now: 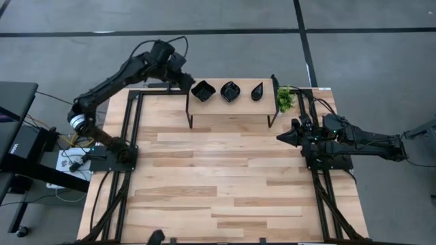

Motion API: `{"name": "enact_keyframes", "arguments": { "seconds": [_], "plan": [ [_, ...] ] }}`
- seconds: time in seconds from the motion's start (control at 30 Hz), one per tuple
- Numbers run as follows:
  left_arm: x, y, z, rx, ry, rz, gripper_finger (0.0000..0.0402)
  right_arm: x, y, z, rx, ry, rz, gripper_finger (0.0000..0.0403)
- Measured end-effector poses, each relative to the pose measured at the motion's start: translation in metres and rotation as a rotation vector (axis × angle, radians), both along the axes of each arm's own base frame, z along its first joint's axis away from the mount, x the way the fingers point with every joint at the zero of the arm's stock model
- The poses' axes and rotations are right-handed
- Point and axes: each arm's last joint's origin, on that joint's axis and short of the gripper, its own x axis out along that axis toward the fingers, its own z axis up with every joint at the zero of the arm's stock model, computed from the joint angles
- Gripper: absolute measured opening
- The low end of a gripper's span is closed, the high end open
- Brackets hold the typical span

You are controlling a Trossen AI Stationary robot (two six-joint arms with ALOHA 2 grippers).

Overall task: Pick & Place Mini shaped plates
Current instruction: Return to Home Position

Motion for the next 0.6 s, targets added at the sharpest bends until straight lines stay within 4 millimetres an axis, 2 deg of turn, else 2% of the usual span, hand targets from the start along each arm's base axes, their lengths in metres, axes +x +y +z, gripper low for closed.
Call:
{"name": "enact_keyframes", "arguments": {
  "seconds": [0.13,0.3,0.5,0.6],
  "plan": [
    [-0.001,-0.037,0.004,0.064,-0.039,-0.118,0.0139,0.0,0.0,0.0,0.0,0.0,0.0,0.0001],
    [-0.012,-0.087,-0.006,0.089,-0.107,-0.245,0.0139,0.0,0.0,-0.002,0.003,0.015,0.009,0.0001],
    [-0.035,-0.139,-0.023,0.13,-0.382,-0.368,0.0139,-0.001,0.001,-0.003,0.014,0.027,0.025,0.0001],
    [-0.049,-0.158,-0.034,0.149,-0.517,-0.396,0.0138,-0.001,0.001,-0.003,0.016,0.027,0.025,0.0001]
  ]
}}
